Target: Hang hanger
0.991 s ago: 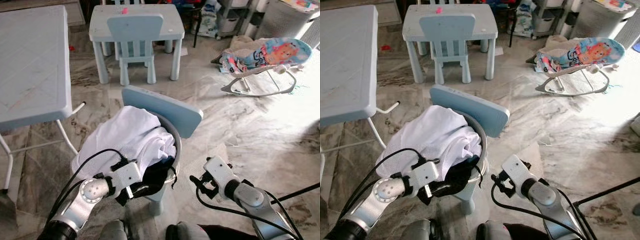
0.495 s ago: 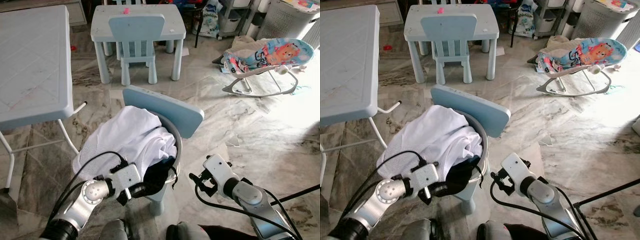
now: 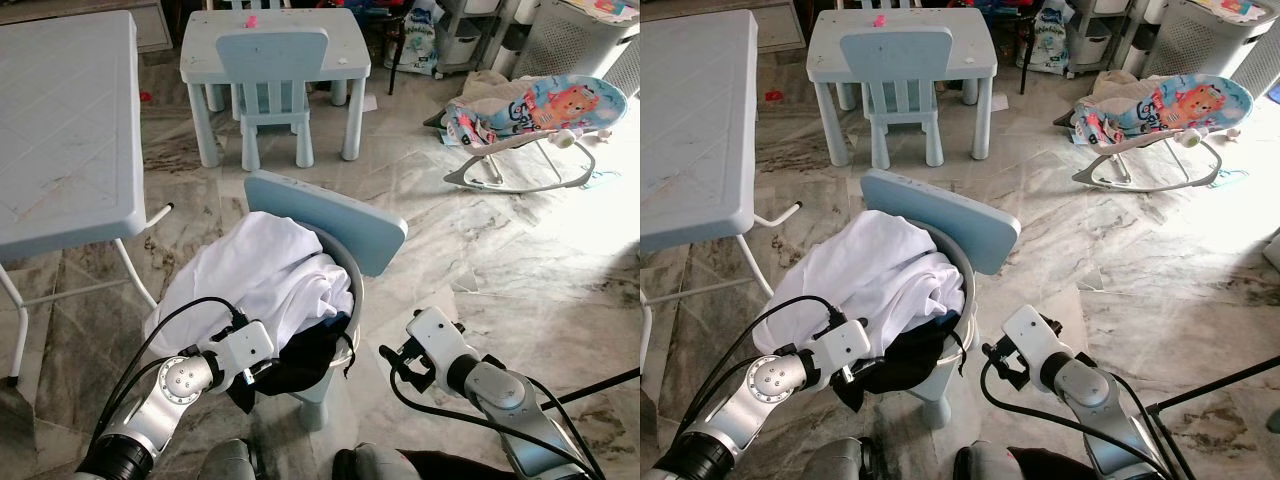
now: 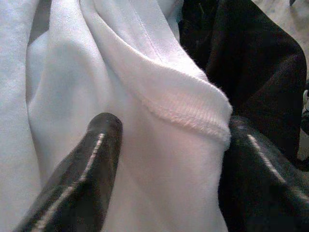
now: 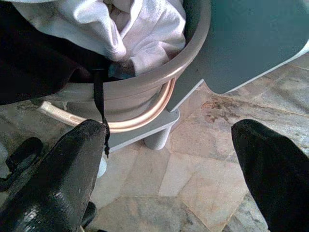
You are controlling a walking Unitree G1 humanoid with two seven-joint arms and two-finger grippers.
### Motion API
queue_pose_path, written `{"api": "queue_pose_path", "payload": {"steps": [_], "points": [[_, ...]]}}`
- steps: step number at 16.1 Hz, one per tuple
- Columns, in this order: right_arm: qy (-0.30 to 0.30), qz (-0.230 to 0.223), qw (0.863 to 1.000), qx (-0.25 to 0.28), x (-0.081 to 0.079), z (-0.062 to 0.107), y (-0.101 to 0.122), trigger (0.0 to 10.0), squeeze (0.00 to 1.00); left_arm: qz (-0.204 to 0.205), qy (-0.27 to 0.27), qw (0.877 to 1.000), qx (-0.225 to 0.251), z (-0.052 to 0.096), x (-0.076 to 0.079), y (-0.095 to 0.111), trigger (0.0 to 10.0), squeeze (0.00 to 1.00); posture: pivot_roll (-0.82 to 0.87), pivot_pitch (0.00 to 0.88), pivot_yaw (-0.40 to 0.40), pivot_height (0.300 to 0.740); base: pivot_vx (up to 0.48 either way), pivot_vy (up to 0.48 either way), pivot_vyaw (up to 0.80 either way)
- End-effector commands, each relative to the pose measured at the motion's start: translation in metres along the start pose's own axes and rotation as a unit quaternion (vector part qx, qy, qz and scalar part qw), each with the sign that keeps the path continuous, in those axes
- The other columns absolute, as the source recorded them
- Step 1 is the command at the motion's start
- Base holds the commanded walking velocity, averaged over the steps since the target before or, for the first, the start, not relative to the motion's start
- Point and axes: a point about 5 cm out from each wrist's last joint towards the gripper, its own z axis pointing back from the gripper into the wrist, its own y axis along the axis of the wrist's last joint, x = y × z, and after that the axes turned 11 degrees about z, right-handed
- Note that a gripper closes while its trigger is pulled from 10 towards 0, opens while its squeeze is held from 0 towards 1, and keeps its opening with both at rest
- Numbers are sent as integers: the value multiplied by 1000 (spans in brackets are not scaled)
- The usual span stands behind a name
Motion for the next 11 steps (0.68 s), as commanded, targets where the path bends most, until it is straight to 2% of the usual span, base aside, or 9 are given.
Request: {"api": "queue_pose_path", "payload": {"steps": [1, 7, 11], "points": [[-8, 5, 1000, 2, 5, 1, 1, 10000, 0, 0, 7, 1000, 0, 1, -1, 0, 0, 0, -101, 127, -20, 740, 0, 0, 0], [-11, 9, 1000, 1, 6, -2, 2, 10000, 0, -1, 16, 1000, 2, 4, -1, 0, 0, 0, -92, 117, -20, 740, 0, 0, 0], [-14, 12, 1000, 1, 7, -3, 2, 10000, 0, 0, 34, 999, 5, 10, -8, 0, 0, 0, -90, 114, -19, 740, 0, 0, 0]]}}
